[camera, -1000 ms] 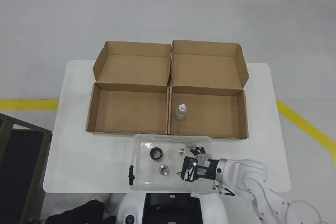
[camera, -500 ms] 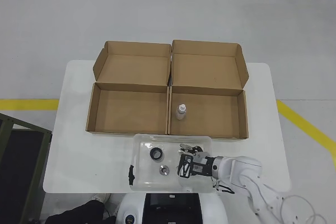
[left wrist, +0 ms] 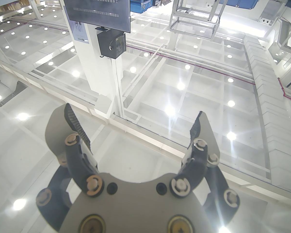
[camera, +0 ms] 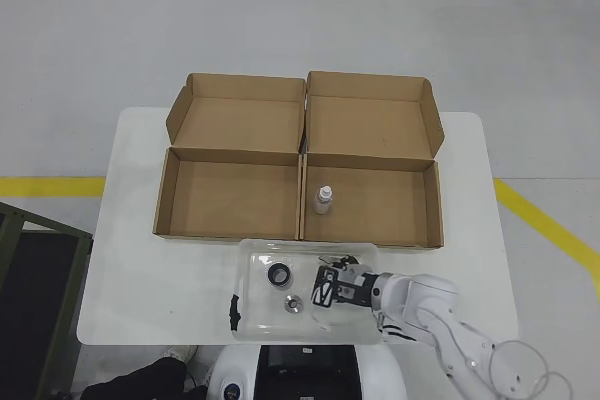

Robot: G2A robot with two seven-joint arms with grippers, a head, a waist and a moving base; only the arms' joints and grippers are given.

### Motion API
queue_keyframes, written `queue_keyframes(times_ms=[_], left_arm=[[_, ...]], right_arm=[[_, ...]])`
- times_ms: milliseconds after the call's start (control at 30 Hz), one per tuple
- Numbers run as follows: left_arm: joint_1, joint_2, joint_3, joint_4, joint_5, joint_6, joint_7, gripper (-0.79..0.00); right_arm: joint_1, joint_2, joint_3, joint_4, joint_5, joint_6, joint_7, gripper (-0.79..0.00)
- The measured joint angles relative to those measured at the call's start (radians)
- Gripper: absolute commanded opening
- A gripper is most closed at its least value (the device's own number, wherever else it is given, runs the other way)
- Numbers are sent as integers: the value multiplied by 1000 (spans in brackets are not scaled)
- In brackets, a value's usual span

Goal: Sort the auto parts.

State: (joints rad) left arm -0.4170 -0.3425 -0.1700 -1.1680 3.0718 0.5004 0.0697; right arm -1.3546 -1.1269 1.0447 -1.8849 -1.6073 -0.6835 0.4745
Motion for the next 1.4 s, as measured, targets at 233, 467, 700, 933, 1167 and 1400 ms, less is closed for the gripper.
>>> queue_keyframes(times_ms=[233,467,700,933,1167,1400], left_arm=[[0,0,0,0,0,0,0,0],[0,0,0,0,0,0,0,0],[0,0,0,0,0,0,0,0],[0,0,0,0,0,0,0,0],[0,0,0,0,0,0,0,0],[0,0,0,0,0,0,0,0]], right_arm=[[14,-2,-12,16,-10,16,11,-606],[5,1,-6,-8,2,8,5,-785],[-18,8,24,-93,28,-7,-18,-785],[-48,18,58,-194,37,-17,-64,-785],[-74,21,105,-257,124,7,-198,-785],[-91,20,178,-250,349,40,-409,-785]])
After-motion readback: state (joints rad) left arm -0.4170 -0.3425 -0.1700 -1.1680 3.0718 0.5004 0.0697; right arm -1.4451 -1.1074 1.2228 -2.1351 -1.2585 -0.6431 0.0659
